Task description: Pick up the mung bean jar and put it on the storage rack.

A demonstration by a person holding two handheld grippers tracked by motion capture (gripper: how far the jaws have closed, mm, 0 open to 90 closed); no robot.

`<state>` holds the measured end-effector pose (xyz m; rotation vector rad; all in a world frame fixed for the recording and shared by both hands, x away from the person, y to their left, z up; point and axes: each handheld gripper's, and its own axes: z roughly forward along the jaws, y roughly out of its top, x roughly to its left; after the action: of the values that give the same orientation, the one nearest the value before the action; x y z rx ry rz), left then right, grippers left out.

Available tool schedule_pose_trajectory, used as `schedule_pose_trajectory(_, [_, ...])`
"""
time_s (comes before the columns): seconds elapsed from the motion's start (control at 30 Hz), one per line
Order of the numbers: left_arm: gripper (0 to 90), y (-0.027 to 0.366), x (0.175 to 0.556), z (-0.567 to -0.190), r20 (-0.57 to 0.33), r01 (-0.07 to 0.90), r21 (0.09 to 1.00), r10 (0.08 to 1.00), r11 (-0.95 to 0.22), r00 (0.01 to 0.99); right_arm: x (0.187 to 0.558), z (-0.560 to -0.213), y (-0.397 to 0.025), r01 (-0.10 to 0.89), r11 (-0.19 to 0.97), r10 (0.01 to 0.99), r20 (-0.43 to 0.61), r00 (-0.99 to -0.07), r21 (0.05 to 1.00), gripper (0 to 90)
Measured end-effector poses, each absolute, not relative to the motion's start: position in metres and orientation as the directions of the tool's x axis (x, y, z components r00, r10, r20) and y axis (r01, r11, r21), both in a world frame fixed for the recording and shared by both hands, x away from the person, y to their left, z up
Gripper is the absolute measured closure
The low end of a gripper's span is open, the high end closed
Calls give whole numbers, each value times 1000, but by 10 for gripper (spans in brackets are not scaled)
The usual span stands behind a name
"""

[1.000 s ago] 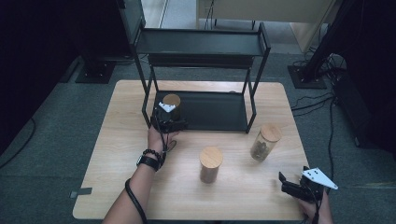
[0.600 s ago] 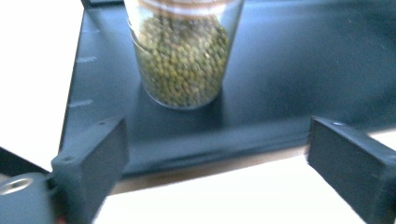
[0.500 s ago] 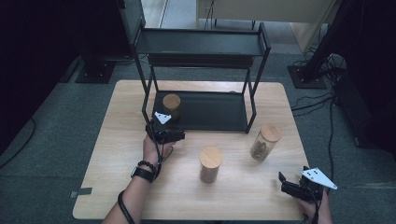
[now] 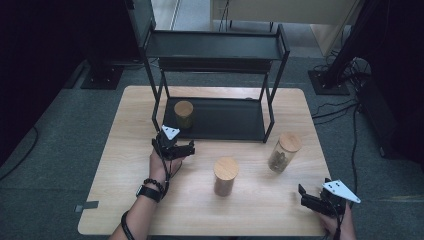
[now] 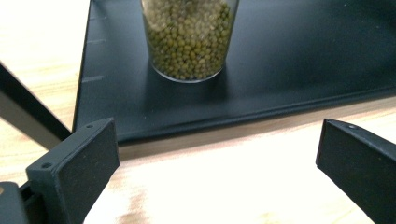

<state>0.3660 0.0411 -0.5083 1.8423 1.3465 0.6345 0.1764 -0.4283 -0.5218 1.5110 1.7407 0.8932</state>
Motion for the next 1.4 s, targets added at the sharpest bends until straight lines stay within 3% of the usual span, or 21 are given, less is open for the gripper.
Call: schedule_pose_trajectory(1.4, [0,102,345,-521,-44,577,807,964,-121,263,177,-522,-426,548,110,992,-61,-106,829,36])
